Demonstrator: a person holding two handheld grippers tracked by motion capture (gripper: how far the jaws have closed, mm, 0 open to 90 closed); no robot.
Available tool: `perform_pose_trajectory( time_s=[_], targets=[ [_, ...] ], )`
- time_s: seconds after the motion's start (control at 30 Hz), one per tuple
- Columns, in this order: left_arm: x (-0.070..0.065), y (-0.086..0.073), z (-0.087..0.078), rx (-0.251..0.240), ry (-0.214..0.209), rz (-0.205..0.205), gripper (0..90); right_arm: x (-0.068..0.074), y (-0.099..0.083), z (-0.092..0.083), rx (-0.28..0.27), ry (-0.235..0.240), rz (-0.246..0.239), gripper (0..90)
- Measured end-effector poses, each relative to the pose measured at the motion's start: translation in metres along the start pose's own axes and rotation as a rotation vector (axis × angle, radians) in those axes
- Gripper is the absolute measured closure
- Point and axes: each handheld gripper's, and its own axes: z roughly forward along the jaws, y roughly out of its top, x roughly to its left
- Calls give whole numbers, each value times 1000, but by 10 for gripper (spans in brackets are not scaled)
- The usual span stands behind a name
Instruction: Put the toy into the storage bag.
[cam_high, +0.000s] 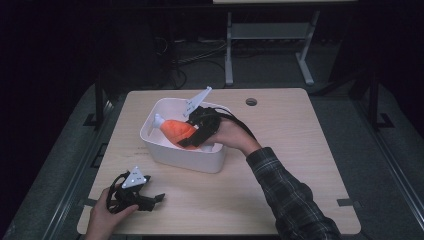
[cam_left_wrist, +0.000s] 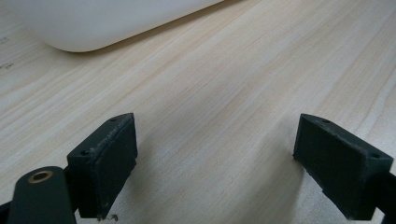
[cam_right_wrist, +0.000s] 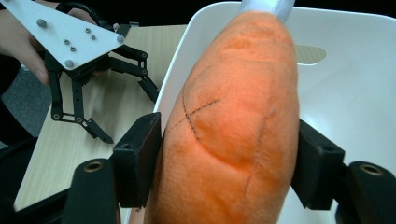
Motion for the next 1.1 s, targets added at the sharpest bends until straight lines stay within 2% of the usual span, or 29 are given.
perform_pose_trajectory(
  time_s=[0.3,0.53,0.83,1.07,1.1],
  targets=[
    [0,0,0,-1,-1,-1,126,1,0,-7,-26,3,9,321],
    [0,0,0,-1,-1,-1,126,0,-10,-24,-57,-16,38,322],
    [0,0,0,0,-2,0,126,0,-31,-52,-86,-69,74,293],
    [0,0,0,3,-3,1,126,5,-45,-73,-113,-107,119,208],
    [0,0,0,2,-2,2,126,5,-46,-75,-115,-112,114,192]
  ],
)
